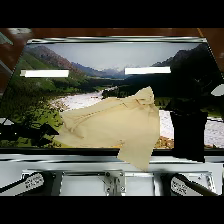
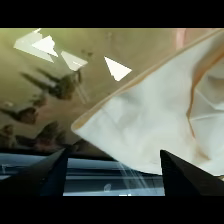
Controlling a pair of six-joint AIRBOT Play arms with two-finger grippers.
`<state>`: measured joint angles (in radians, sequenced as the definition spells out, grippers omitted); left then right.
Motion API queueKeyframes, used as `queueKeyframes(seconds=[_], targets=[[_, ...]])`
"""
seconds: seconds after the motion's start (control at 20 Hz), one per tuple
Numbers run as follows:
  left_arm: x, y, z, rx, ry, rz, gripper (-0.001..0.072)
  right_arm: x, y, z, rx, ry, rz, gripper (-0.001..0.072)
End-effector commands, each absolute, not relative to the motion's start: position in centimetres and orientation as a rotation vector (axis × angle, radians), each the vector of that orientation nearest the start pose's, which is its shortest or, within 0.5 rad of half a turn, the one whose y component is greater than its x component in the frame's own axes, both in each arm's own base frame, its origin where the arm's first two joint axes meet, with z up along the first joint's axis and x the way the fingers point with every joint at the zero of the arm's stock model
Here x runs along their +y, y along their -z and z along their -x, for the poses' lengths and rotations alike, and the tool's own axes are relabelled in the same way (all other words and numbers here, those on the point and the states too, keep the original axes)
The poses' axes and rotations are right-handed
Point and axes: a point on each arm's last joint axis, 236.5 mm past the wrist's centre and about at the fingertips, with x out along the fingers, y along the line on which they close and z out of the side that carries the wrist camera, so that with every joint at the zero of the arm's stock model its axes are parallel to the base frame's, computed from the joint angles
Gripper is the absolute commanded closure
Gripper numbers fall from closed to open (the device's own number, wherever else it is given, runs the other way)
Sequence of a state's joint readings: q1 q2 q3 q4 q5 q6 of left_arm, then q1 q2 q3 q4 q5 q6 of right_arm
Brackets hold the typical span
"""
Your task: Fold the shirts.
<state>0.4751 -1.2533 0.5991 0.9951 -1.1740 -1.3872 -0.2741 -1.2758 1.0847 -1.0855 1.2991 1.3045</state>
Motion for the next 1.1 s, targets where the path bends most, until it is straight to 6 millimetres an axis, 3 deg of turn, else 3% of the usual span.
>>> queueKeyframes(seconds=[0.0,0.1,0.15,0.2,0.25,0.35,0.45,0.55,0.65,0.8,0.85,1.05], targets=[[-2.1,12.0,-25.2,1.529,-0.002,0.896,0.0033,1.5,-0.3,-34.9,1.339,-0.252,-0.436,0.0187],[-2.7,12.7,-25.7,1.528,-0.012,0.878,0.0090,1.5,-0.4,-34.9,1.338,-0.252,-0.437,0.0187],[-2.5,12.9,-26.3,1.509,-0.045,0.886,0.0287,1.5,-0.3,-34.9,1.339,-0.251,-0.438,0.0187],[-2.3,13.0,-26.7,1.491,-0.073,0.901,0.0398,1.5,-0.4,-34.9,1.340,-0.249,-0.440,0.0187],[-2.4,12.9,-27.2,1.474,-0.076,0.918,0.0439,1.4,-0.3,-34.8,1.345,-0.244,-0.440,0.0187],[-2.6,12.6,-27.4,1.462,-0.048,0.911,0.0669,0.3,0.7,-33.7,1.398,-0.205,-0.397,0.0186],[-3.0,12.1,-27.3,1.464,-0.008,0.898,0.0669,-1.6,3.1,-30.1,1.542,-0.136,-0.339,0.0186],[-3.3,11.5,-27.2,1.460,0.022,0.878,0.0669,-1.1,5.2,-26.4,1.664,-0.143,-0.392,0.0186],[-3.3,10.9,-27.2,1.445,0.047,0.855,0.0669,0.5,6.9,-24.3,1.709,-0.170,-0.501,0.0186],[-3.4,9.9,-27.4,1.421,0.061,0.841,0.0669,2.4,8.9,-24.2,1.672,-0.162,-0.588,0.0175],[-3.4,9.6,-27.4,1.413,0.065,0.836,0.0669,2.3,9.8,-23.9,1.670,-0.129,-0.606,0.0086],[-3.4,8.6,-27.5,1.385,0.084,0.813,0.0668,2.4,12.1,-24.8,1.593,-0.012,-0.687,0.0084]])
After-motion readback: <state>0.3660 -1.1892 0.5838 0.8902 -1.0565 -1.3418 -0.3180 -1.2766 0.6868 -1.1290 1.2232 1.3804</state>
